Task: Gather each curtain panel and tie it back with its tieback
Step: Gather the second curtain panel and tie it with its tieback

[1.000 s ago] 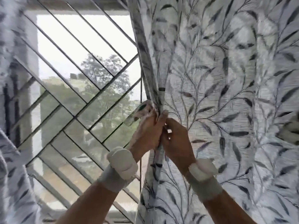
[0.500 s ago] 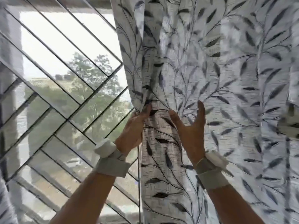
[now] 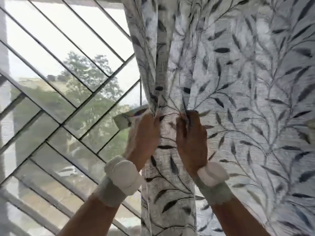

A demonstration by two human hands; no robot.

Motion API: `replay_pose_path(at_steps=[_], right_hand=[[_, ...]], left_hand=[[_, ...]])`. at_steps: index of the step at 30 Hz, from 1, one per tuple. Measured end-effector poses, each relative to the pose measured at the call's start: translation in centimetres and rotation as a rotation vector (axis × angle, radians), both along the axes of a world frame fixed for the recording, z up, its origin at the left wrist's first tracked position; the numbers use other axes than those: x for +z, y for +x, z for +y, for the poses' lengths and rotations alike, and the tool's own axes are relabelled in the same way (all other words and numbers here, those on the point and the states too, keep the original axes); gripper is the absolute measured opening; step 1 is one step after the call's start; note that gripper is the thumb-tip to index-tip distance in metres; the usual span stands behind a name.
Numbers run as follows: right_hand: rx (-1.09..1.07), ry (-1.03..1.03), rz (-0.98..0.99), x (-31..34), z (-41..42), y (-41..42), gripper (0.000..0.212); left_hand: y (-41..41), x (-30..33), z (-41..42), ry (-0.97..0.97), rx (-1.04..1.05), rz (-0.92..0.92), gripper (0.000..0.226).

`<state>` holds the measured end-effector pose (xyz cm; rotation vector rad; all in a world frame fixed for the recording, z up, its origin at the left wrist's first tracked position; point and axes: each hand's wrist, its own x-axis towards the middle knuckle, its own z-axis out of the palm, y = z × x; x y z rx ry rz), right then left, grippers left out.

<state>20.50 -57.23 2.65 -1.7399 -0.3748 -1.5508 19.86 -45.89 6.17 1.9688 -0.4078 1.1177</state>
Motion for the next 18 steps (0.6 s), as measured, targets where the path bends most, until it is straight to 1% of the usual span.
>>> replay_pose_path(at_steps=[3, 5, 7, 9, 11, 15, 18], right_hand=[[-0.005, -0.097, 0.043, -0.2, -0.1, -0.3, 0.021], [0.045, -0.110, 0.070, -0.5, -0.4, -0.3, 0.025], [0.086, -0.090, 0.087, -0.8, -0.5, -0.5, 0.024], [0.079, -0.094, 0.055, -1.1, -0.6, -0.3, 0.018], [0.065, -0.138, 0.046, -1.5, -0.3, 0.0, 0.014], [0.180, -0.144, 0.074, -1.8, 0.3, -0.1, 0.025], [0.301, -0.102, 0.180, -2.1, 0.5, -0.2, 0.039]], left_hand=[[0.1, -0.5, -0.1, 0.174, 0.172, -0.048, 0.026], [0.0, -1.0, -0.1, 0.234, 0.208, -0.077, 0.021], [0.0, -1.3, -0.2, 0.256, 0.232, -0.045, 0.019], [-0.1, -1.8, -0.3, 0.310, 0.283, -0.034, 0.018], [-0.3, -2.3, -0.5, 0.351, 0.261, -0.046, 0.015], [-0.9, -3.6, -1.0, 0.425, 0.218, 0.002, 0.009], [-1.5, -4.5, -1.1, 0.485, 0.167, 0.024, 0.010]])
